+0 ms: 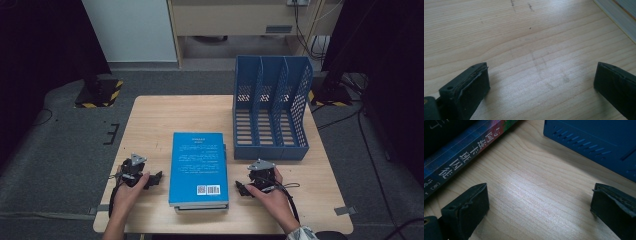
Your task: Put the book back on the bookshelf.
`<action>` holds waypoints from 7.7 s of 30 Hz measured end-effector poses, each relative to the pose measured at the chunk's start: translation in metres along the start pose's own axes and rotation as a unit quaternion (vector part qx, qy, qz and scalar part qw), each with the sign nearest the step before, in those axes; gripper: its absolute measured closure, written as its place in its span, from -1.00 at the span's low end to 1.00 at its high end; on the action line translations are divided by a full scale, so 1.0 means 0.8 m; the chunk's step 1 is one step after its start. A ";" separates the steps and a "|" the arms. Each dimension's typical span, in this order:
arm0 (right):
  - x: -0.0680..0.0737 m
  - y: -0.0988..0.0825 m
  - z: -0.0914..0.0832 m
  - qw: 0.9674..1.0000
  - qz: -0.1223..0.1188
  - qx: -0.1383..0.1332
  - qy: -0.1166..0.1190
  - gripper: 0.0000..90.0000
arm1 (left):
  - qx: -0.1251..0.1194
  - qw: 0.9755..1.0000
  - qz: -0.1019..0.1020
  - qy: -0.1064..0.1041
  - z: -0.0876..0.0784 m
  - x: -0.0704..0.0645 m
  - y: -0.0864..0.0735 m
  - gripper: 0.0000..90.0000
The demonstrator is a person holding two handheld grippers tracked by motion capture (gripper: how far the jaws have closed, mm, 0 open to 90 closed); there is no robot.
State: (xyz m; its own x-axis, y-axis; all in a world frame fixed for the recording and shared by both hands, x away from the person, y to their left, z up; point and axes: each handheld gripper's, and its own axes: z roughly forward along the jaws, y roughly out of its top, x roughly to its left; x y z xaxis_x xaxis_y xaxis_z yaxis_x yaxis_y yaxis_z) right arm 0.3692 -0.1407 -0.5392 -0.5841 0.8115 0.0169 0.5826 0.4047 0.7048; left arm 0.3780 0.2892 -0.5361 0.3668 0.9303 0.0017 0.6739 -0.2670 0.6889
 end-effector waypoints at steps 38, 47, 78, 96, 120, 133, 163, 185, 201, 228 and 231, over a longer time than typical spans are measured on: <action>0.023 0.061 -0.113 0.995 -0.012 -0.078 0.066 -0.69 | -0.063 0.995 0.018 -0.080 -0.090 -0.025 0.041 -0.90; 0.049 0.103 -0.103 0.990 -0.045 -0.072 0.110 -0.80 | -0.063 0.991 0.043 -0.110 -0.110 -0.045 0.074 -0.91; 0.055 0.118 -0.017 0.980 -0.001 -0.014 0.197 -1.00 | 0.000 0.970 0.045 -0.238 -0.053 -0.090 0.090 -1.00; 0.041 0.115 0.000 0.970 0.063 -0.006 0.234 -1.00 | 0.012 0.963 0.028 -0.269 -0.043 -0.077 0.091 -1.00; 0.035 0.117 0.012 0.961 0.085 0.010 0.263 -1.00 | 0.018 0.948 -0.007 -0.318 -0.026 -0.059 0.087 -1.00; 0.037 0.121 0.010 0.962 0.079 0.014 0.260 -0.99 | 0.024 0.953 0.009 -0.303 -0.030 -0.063 0.094 -0.99; 0.053 0.175 -0.006 0.973 0.036 -0.016 0.226 -0.51 | -0.001 0.969 -0.021 -0.246 -0.067 -0.048 0.115 -0.11; 0.037 0.237 -0.039 0.970 0.026 -0.079 0.228 0.08 | -0.039 0.979 0.017 -0.200 -0.098 -0.049 0.175 0.16; 0.034 0.268 -0.048 0.974 -0.012 -0.105 0.201 0.19 | -0.063 0.982 0.024 -0.177 -0.100 -0.043 0.201 0.20; 0.022 0.300 -0.047 0.976 -0.047 -0.138 0.162 0.29 | -0.075 0.986 0.055 -0.142 -0.095 -0.039 0.247 0.24; 0.027 0.295 -0.054 0.975 -0.050 -0.142 0.165 0.29 | -0.078 0.985 0.062 -0.139 -0.104 -0.043 0.242 0.24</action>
State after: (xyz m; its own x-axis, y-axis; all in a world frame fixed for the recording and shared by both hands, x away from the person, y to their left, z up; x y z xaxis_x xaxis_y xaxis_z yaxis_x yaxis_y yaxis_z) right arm 0.4697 -0.0460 -0.3420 -0.8078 0.5745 0.1318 0.3606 0.3048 0.8815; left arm 0.4427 0.2267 -0.3426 0.6157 0.7826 -0.0915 0.5149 -0.3117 0.7986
